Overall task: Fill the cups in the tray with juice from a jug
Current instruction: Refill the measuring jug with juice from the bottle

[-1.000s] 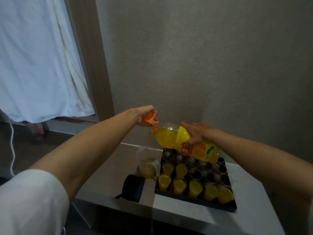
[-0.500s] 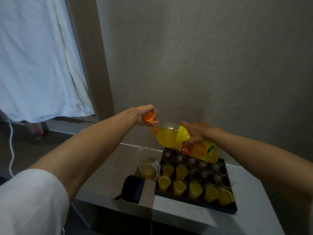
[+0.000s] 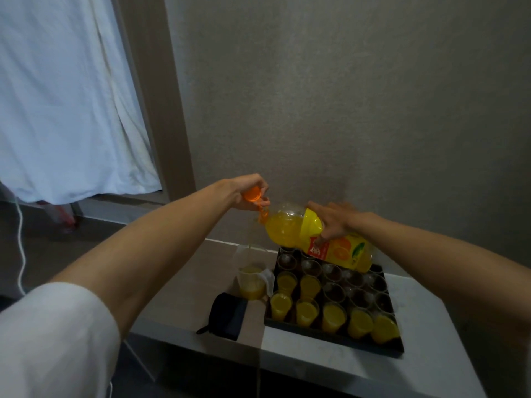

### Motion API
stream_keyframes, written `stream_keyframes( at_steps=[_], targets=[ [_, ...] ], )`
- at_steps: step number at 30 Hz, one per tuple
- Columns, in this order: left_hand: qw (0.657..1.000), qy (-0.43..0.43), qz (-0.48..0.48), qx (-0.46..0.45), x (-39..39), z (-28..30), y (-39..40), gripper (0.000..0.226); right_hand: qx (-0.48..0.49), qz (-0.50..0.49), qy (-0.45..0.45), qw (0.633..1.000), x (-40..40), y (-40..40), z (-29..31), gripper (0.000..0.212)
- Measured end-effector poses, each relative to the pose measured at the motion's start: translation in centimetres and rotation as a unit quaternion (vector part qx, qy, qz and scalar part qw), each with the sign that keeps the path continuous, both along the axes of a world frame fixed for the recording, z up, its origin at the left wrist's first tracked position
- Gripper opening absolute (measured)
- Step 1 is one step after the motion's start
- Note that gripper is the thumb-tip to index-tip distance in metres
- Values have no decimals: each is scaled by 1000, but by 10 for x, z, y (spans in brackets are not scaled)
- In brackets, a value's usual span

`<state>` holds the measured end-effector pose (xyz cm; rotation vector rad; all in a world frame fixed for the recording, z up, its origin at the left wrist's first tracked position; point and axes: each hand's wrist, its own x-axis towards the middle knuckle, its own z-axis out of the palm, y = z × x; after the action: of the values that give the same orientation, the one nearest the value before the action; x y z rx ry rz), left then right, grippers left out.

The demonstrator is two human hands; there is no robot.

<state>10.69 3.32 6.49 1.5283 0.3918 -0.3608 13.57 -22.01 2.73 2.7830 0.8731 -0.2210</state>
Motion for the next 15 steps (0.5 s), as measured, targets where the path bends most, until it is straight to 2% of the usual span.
stream_keyframes(
  at_steps=[15],
  targets=[
    [1000,1,-13,-2,-2,2,4,23,2,3,0,1000,0,4,1,109]
  ],
)
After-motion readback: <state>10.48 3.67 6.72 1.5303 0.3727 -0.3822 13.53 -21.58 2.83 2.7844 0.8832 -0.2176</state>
